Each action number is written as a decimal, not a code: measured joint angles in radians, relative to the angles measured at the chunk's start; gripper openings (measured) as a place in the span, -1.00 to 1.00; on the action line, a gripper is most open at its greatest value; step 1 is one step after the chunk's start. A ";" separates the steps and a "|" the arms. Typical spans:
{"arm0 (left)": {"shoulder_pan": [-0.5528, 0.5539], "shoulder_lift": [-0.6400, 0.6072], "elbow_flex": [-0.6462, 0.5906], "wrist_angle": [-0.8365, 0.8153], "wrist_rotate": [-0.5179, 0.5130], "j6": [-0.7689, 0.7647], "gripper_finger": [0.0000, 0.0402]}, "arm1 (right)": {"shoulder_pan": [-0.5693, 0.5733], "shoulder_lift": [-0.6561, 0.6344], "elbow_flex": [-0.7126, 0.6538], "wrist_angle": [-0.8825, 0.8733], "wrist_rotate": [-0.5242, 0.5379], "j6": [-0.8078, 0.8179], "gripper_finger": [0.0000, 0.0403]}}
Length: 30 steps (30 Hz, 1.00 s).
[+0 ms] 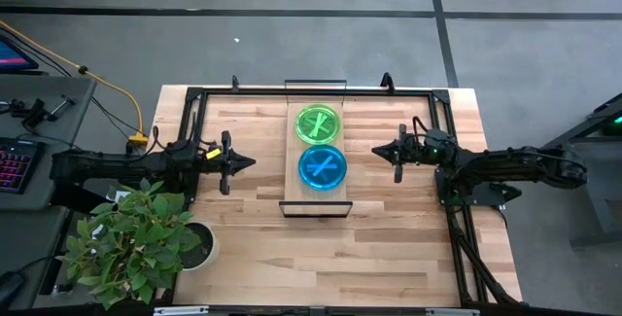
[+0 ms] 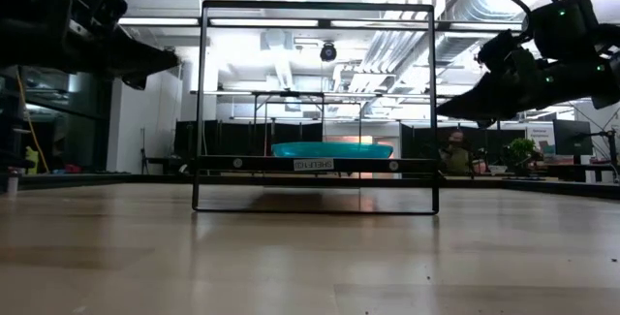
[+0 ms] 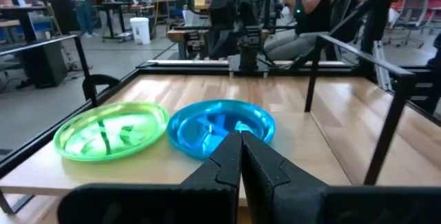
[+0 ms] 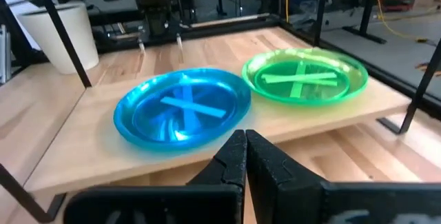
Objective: Place and stack plates onto a shelf
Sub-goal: Return to Home Position
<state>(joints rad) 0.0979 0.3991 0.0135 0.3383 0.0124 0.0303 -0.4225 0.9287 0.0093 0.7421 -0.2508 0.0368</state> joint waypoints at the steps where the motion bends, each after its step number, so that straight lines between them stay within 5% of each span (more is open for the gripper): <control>1: -0.006 -0.018 0.000 -0.013 -0.001 0.000 -1.00 | 0.000 0.000 0.000 -0.009 0.000 0.000 -1.00; 11: -0.068 -0.267 0.000 -0.328 0.001 0.000 -1.00 | 0.000 -0.295 0.000 -0.365 0.013 0.000 -1.00; 19: -0.089 -0.274 -0.001 -0.330 -0.031 0.000 -1.00 | 0.000 -0.665 0.000 -0.653 0.015 0.000 -1.00; 26: -0.087 -0.313 -0.001 -0.329 -0.032 0.000 -1.00 | 0.000 -0.906 0.000 -0.690 0.016 0.000 -1.00; 30: -0.079 -0.374 -0.001 -0.330 -0.032 0.000 -1.00 | 0.001 -0.927 0.000 -0.651 0.025 0.000 -1.00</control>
<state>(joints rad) 0.0194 0.0255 0.0128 0.0085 -0.0194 0.0299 -0.4217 0.0017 0.0090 0.0912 -0.2258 0.0368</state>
